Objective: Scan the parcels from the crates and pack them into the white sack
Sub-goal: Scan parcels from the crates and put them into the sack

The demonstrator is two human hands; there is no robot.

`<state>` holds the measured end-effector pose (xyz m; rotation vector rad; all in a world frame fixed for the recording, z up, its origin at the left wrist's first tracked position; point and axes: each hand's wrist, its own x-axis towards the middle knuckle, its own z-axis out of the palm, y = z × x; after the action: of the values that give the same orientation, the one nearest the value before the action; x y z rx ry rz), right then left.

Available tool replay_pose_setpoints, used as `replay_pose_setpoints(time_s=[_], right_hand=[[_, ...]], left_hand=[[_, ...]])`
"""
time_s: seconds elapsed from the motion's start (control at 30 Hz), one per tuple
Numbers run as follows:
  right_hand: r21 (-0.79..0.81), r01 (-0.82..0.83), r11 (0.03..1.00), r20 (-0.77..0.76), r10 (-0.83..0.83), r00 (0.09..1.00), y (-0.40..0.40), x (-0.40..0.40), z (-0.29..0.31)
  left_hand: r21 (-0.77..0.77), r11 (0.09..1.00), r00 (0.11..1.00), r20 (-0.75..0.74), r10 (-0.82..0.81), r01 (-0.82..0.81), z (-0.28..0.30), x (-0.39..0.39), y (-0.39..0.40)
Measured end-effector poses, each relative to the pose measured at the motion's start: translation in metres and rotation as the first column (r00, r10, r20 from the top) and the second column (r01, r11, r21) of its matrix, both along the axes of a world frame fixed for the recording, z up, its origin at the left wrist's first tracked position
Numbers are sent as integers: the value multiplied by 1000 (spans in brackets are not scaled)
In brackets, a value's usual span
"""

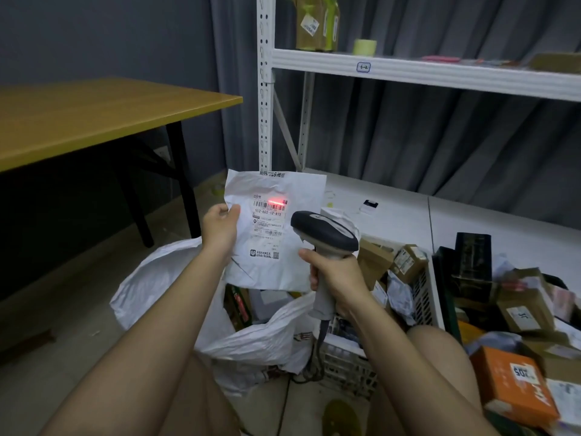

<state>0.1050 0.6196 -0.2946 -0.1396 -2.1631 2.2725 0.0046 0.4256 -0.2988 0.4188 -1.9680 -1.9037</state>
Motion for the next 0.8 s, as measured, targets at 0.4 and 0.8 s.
replay_pose_setpoints(time_s=[0.4,0.8], right_hand=[[60,38,997,16,-39,999,-2,1,2],[-62,197,979,73,-192,979,14,-16,-14]], left_hand=[[-25,999,1000,-7,22,-22,0,1,-4],[-241,962,991,-14,130,-129,-11,0,-32]])
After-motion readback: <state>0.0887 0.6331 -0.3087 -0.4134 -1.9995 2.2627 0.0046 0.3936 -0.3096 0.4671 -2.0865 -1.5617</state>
